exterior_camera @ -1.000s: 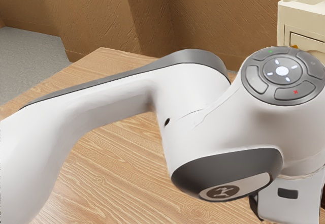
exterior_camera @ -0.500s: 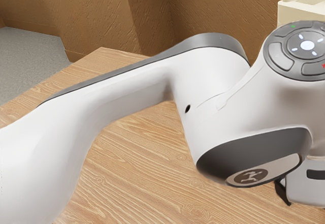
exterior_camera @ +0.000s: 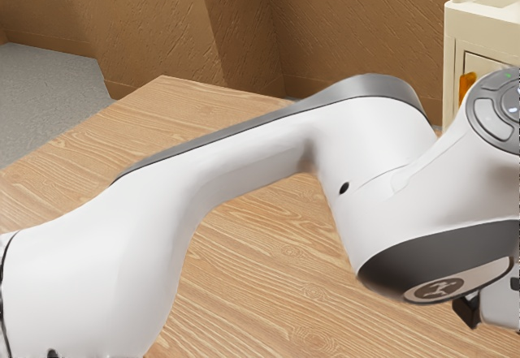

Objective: Pull the drawer handle with one arm to open the drawer

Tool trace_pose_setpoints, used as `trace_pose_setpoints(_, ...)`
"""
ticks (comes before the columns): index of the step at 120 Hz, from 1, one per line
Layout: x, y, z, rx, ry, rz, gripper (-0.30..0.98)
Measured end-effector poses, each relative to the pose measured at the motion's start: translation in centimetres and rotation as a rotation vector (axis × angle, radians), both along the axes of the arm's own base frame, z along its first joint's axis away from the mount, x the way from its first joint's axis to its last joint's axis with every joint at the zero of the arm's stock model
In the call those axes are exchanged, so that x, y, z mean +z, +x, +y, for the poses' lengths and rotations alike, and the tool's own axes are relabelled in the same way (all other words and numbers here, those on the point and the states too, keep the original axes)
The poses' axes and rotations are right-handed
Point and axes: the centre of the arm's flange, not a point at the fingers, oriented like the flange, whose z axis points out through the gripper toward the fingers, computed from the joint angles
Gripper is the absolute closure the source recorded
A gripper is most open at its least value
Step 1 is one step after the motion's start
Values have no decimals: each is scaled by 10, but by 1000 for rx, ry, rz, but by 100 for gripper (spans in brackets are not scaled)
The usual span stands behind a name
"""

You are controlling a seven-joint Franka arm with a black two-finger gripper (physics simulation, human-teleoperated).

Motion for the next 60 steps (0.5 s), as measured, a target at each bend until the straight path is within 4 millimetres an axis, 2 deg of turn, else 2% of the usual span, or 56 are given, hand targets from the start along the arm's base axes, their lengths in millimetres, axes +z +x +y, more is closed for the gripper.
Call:
trace_pose_setpoints(15, -13, 7, -1, 3, 2, 2, 0)
trace_pose_setpoints(35, -24, 19, 8, 21, 3, 5, 0)
trace_pose_setpoints(60, -38, 21, 12, 23, 15, 17, 0)
